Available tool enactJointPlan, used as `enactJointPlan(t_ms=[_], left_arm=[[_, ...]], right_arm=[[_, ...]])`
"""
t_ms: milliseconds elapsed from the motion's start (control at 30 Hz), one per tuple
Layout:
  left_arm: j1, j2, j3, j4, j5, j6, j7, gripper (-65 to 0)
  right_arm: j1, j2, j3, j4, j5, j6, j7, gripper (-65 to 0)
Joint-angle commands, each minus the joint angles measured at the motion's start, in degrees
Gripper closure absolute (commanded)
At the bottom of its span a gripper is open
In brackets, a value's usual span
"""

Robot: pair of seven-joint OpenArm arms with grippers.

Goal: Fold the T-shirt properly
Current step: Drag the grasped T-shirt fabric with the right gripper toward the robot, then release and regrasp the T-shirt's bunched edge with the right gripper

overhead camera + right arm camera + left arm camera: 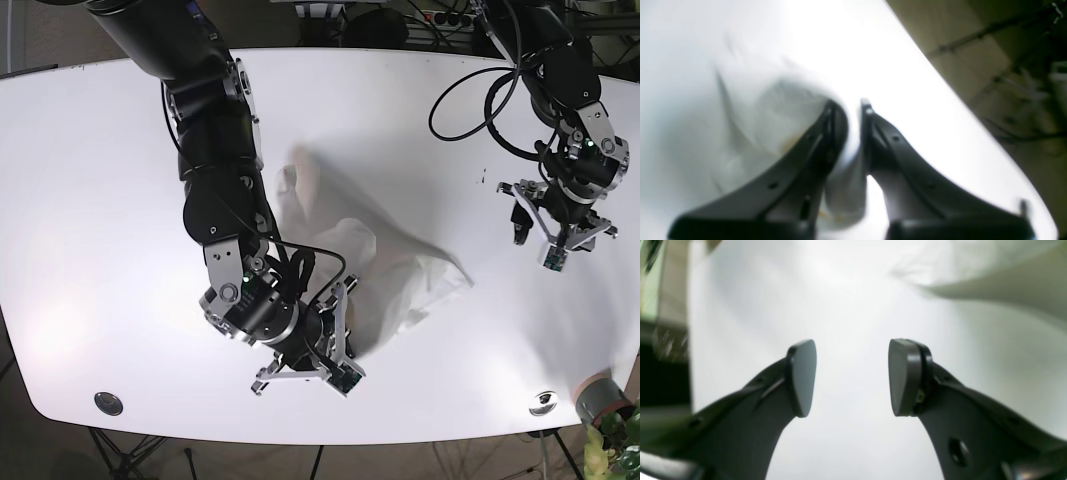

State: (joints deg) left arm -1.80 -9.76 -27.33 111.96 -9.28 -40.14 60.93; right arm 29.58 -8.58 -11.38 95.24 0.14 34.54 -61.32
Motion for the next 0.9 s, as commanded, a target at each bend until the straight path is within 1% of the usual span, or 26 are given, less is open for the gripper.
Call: enactJointPlan(t_ms=[0, 133, 233, 300, 433, 533, 633, 700, 867], left_arm=[[-0.8, -0.8, 1.4, 0.8, -0.2, 0.1, -1.1, -31.2], [-0.6, -0.8, 6.0, 0.7, -0.2, 0.1, -1.1, -31.2], [0.0, -0.8, 9.3, 0.3, -0.2, 0.1, -1.2, -31.2], [-0.2, -0.8, 11.0, -0.7, -0.2, 0.1, -1.2, -31.2], [-0.2, -0.8, 12.2, -2.0, -0.2, 0.1, -1.2, -31.2], [-0.1, -0.8, 12.2, -2.9, -0.2, 0.1, -1.2, -31.2], [-0.1, -0.8, 12.2, -3.7, -0.2, 0.1, -1.2, -31.2], [0.0, -0.8, 12.1, -4.0, -0.2, 0.1, -1.2, -31.2], [0.2, -0.8, 11.9, -4.0, -0.2, 0.1, -1.2, -31.1]], right_arm=[[-0.4, 0.2, 2.5, 1.1, 0.4, -0.04, 2.7, -7.5], [-3.6, 0.9, 5.8, 0.9, 0.6, 0.14, 3.0, -14.0], [-5.5, 2.2, 7.6, 0.9, 1.0, 0.14, 4.1, -18.2], [-5.6, 3.0, 8.4, 0.7, 0.8, 0.05, 4.9, -23.3], [-6.5, 4.4, 9.3, 1.1, 1.0, 0.05, 5.0, -34.4], [-6.4, 5.8, 9.3, 1.4, 1.0, 0.05, 5.0, -39.5], [-6.4, 6.2, 9.3, 1.5, 1.0, 0.05, 5.0, -41.4], [-6.6, 6.1, 9.1, 2.2, 1.0, 0.14, 4.7, -41.4], [-8.8, 5.7, 8.8, 9.0, 1.0, 0.4, 1.8, -41.5]])
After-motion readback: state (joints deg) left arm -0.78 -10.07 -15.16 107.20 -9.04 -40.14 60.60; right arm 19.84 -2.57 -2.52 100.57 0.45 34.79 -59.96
